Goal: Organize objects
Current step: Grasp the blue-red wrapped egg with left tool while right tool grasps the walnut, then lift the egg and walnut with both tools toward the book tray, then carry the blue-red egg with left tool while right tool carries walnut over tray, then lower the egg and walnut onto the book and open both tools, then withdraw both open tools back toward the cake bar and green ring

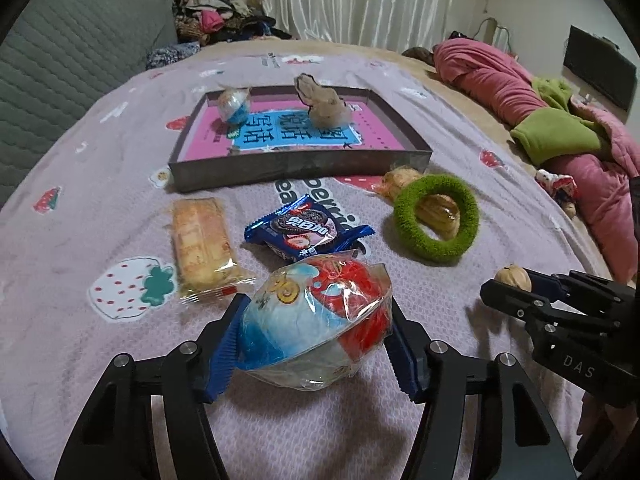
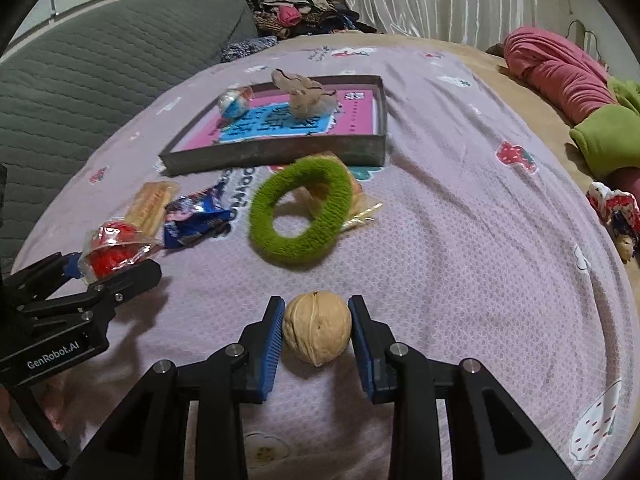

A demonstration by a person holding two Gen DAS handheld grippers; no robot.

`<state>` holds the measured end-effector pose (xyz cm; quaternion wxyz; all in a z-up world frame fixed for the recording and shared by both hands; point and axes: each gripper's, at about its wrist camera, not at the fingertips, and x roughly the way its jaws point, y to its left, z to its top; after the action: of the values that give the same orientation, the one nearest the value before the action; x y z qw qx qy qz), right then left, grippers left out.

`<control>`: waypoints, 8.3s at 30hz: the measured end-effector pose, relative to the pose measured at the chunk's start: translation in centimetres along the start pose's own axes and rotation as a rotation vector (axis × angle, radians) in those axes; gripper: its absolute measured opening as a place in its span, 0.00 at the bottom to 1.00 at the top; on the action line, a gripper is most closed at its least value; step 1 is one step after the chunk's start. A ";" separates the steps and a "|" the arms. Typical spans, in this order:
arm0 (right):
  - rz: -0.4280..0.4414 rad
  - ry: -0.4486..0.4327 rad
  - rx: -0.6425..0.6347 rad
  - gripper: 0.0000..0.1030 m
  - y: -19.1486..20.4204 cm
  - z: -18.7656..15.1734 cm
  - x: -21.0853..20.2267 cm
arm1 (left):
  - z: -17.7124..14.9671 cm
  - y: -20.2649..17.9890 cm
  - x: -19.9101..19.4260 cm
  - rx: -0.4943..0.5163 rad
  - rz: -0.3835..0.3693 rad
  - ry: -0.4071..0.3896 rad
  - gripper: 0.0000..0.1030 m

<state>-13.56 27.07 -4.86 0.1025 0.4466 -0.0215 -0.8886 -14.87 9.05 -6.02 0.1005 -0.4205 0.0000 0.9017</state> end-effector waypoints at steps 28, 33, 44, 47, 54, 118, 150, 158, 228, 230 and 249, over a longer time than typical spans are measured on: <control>0.065 -0.110 -0.065 0.32 5.5 -0.6 -6.7 | -0.3 1.0 -10.2 -0.023 0.078 -0.110 0.64; 0.053 -0.130 -0.054 0.32 5.5 -0.2 -8.2 | -0.4 0.8 -11.1 -0.027 0.069 -0.123 0.64; 0.043 -0.170 -0.062 0.32 6.6 0.9 -10.2 | -0.1 0.8 -11.6 -0.029 0.056 -0.130 0.64; 0.037 -0.185 -0.068 0.32 6.9 1.3 -10.6 | 0.2 0.8 -11.7 -0.025 0.055 -0.132 0.64; 0.042 -0.212 -0.067 0.32 7.0 2.9 -11.6 | 1.6 0.8 -11.9 -0.031 0.046 -0.145 0.64; -0.048 -0.349 -0.024 0.32 0.7 22.4 4.4 | 22.6 6.3 9.0 -0.047 0.082 -0.203 0.64; -0.134 -0.055 -0.089 0.32 -2.3 20.6 15.9 | 20.4 7.9 18.8 -0.040 0.063 0.043 0.64; -0.147 -0.029 -0.088 0.32 -2.3 20.5 16.8 | 20.0 8.1 19.8 -0.056 0.059 0.087 0.64; -0.074 -0.406 -0.072 0.80 2.3 21.0 2.3 | 21.5 8.4 5.2 -0.076 0.037 -0.179 0.88; -0.080 -0.430 -0.089 0.84 3.1 20.7 1.0 | 21.3 8.5 4.2 -0.078 0.031 -0.193 0.88; -0.160 -0.436 -0.116 0.91 5.7 15.7 -6.2 | 17.0 9.1 -2.3 -0.126 0.060 -0.212 0.88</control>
<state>-21.52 21.93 10.21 0.0502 0.2376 0.0436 -0.9691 -27.98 1.17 5.90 0.0462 -0.3280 -0.0544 0.9420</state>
